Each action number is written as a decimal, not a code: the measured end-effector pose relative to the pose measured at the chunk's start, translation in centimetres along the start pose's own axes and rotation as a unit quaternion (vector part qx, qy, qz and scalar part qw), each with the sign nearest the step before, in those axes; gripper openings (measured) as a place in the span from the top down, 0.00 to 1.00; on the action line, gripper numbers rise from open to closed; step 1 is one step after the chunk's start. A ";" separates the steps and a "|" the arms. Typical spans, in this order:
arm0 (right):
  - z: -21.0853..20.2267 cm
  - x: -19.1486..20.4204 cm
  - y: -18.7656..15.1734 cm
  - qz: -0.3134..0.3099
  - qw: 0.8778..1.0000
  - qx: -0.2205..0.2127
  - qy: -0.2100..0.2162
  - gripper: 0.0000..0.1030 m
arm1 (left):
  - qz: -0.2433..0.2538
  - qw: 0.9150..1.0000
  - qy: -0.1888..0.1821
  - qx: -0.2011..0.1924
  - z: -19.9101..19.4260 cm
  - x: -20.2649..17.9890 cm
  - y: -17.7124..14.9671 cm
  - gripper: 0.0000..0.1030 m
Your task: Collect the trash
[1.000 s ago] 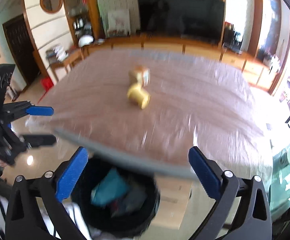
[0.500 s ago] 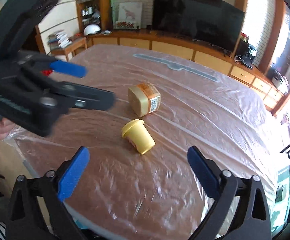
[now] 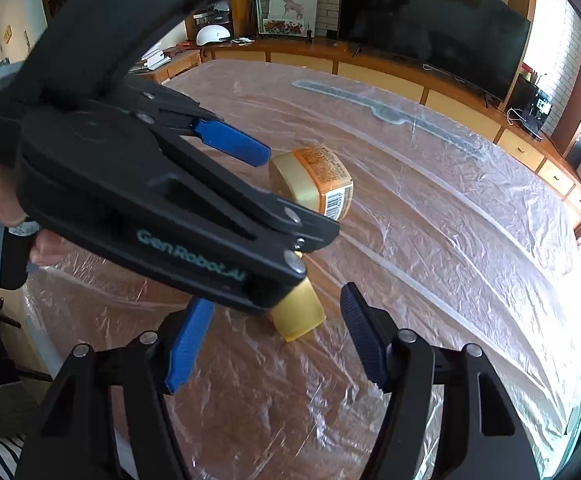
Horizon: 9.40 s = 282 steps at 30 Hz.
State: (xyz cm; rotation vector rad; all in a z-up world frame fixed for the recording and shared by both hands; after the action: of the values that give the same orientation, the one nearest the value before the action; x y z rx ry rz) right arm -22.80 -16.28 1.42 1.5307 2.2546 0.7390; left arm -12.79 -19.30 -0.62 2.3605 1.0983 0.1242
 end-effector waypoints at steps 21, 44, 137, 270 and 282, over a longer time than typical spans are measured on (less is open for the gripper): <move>1.6 0.0 0.6 -0.009 1.000 0.011 0.021 0.49 | 0.002 1.000 0.004 0.003 0.9 0.9 0.4 0.36; -0.8 -2.1 -0.9 0.073 0.997 0.002 0.031 0.71 | -0.016 1.000 0.022 -0.010 -0.8 2.1 -0.6 0.55; -11.4 4.9 -14.9 0.090 0.987 0.062 0.120 0.71 | 0.037 0.999 -0.021 0.033 -8.6 -11.8 -20.9 0.55; 1.3 -26.3 -0.7 0.249 0.951 -0.025 -0.180 0.04 | -0.229 0.944 0.224 -0.079 -0.5 21.1 -2.0 0.02; 1.4 -26.3 -0.4 0.246 0.951 -0.020 -0.186 0.03 | -0.233 0.942 0.231 -0.076 -0.5 21.6 -2.2 0.01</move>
State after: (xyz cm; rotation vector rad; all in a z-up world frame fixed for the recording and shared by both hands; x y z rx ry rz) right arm -12.45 -40.41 -0.68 2.0420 1.5931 0.5488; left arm -0.05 -2.04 -4.23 1.9163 1.7682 0.5880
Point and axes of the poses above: each gripper's, at about its wrist camera, not at the fingertips, and z roughly the way its jaws point, x to its left, y to its top, the point moved 6 cm from there along z, roughly the way its jaws point, and after that the axes turned 2 degrees about -x, right-handed, at the moved point
